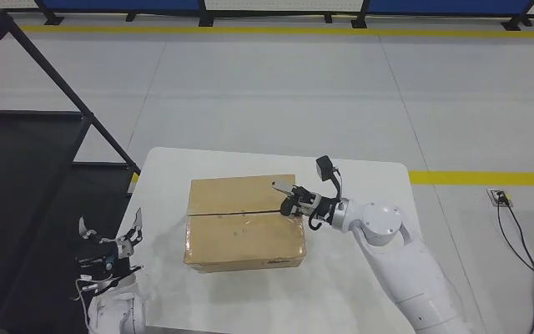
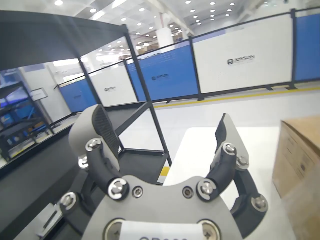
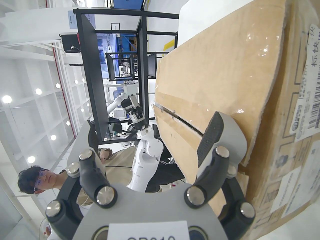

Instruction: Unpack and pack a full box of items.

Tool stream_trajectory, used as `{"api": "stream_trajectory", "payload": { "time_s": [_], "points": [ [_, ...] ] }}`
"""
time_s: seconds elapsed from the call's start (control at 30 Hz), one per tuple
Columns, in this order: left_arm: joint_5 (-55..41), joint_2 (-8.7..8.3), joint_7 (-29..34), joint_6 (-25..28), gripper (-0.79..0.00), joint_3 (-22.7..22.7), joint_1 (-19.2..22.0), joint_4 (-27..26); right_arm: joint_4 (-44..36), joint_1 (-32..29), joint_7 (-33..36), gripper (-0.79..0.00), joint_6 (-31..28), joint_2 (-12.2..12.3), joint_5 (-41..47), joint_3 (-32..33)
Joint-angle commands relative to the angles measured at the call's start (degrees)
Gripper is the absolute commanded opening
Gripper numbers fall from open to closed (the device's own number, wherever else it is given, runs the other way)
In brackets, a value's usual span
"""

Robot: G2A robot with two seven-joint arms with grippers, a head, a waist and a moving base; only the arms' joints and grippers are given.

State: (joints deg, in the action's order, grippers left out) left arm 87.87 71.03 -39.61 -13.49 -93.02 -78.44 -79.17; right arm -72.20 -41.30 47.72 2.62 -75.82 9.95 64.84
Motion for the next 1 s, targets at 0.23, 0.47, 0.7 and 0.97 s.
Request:
{"api": "stream_trajectory", "payload": {
  "time_s": [0.23, 0.47, 0.7, 0.97],
  "points": [
    [17.09, -4.08, -9.59, 27.96, 0.000, -6.17, -1.99, 6.66, -0.77, -0.60, 0.18, 0.000, -0.27, 0.40, 0.00, 0.81],
    [21.28, -4.40, -1.91, 30.43, 0.000, -2.73, 4.25, 11.17, -1.23, -0.51, 0.28, 0.000, -0.25, 0.50, -0.30, 0.48],
    [17.24, -2.52, 7.11, 21.77, 0.000, 3.61, 10.86, 16.03, -1.56, -0.52, -0.10, 0.000, 0.28, 0.58, -0.63, 0.17],
    [9.05, -0.81, 9.59, 11.71, 0.000, 5.78, 13.15, 18.04, -1.92, -0.23, -0.26, 0.000, 0.85, 0.62, -0.99, -0.36]
  ]
}}
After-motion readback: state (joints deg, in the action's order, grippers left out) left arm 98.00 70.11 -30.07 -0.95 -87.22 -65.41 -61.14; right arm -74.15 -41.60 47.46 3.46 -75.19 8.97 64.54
